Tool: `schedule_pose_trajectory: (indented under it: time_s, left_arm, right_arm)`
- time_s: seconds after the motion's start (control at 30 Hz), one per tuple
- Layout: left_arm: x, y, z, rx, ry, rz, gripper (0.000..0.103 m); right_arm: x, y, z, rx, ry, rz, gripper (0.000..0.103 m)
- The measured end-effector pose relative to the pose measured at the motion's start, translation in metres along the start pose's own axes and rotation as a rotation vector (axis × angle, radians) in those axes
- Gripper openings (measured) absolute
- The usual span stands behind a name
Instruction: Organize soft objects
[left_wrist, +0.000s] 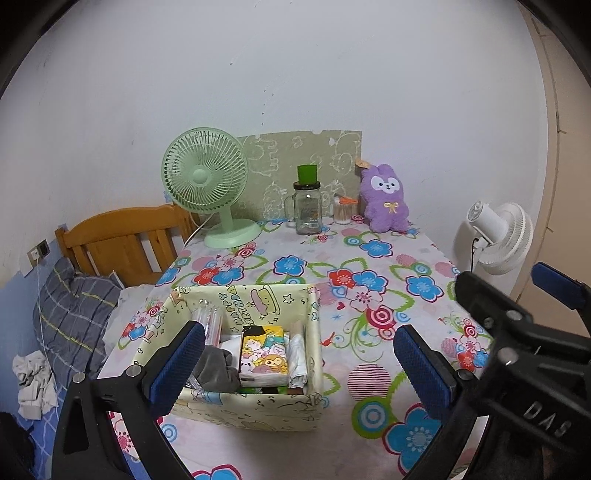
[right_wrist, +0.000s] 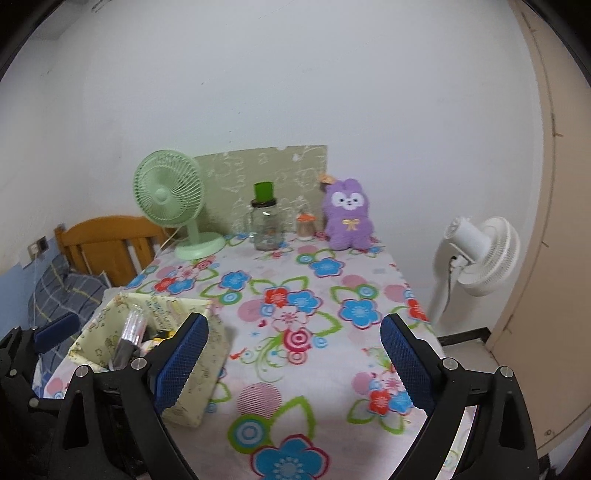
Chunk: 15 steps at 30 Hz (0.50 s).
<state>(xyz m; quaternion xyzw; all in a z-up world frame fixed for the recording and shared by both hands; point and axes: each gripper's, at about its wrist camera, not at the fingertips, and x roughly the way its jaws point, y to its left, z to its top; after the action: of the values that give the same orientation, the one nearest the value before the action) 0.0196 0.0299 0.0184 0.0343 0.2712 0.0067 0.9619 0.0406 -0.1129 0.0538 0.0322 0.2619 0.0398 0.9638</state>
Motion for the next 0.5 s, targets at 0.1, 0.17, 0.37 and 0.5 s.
schedule_pose_trajectory:
  time_s: [0.1, 0.17, 0.37, 0.5]
  left_arm:
    - [-0.003, -0.002, 0.0, 0.001, -0.005, 0.0, 0.103]
    - [-0.005, -0.003, 0.0, 0.001, -0.008, 0.005, 0.103]
    - [-0.013, -0.001, -0.002, -0.009, -0.017, 0.012, 0.103]
    - [-0.019, 0.001, -0.001, -0.023, -0.027, 0.019, 0.103]
  right_arm:
    - [-0.007, -0.01, -0.001, 0.014, -0.009, -0.021, 0.096]
    - [-0.012, -0.016, -0.002, 0.023, -0.017, -0.034, 0.096]
    - [-0.024, -0.03, -0.005, 0.048, -0.037, -0.062, 0.096]
    - [-0.029, -0.036, -0.007, 0.061, -0.046, -0.071, 0.096]
